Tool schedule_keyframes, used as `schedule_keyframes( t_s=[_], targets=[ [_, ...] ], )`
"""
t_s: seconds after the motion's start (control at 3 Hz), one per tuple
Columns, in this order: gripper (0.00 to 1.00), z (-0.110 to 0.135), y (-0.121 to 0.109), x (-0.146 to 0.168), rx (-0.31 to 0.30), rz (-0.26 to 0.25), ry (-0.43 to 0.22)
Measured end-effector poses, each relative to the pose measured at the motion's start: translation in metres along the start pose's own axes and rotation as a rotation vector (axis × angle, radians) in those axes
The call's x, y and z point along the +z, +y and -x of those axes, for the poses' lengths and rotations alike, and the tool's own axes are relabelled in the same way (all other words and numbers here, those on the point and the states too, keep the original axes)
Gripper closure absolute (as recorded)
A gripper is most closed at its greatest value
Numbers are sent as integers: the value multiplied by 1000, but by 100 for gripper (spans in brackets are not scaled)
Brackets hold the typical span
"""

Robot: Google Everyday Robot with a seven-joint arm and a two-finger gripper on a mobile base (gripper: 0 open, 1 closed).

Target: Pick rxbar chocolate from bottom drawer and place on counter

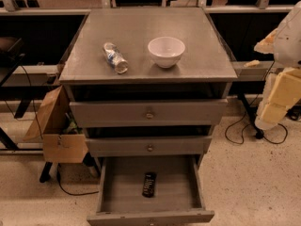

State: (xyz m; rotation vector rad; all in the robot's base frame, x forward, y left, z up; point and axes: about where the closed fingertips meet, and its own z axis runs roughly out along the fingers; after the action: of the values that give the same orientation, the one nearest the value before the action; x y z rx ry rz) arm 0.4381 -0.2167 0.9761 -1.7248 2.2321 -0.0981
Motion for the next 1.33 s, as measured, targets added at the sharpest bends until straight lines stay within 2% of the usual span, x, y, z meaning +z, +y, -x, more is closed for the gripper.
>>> schedule_keyframes(
  t_s=[0.33, 0.67, 1.0, 1.33],
  targets=[
    [0, 0, 0, 0, 0, 0, 0],
    [0, 3, -3, 0, 30, 21, -11],
    [0, 15, -1, 25, 132, 73, -30],
    [0, 33, 14, 66, 303, 132, -61]
  ],
)
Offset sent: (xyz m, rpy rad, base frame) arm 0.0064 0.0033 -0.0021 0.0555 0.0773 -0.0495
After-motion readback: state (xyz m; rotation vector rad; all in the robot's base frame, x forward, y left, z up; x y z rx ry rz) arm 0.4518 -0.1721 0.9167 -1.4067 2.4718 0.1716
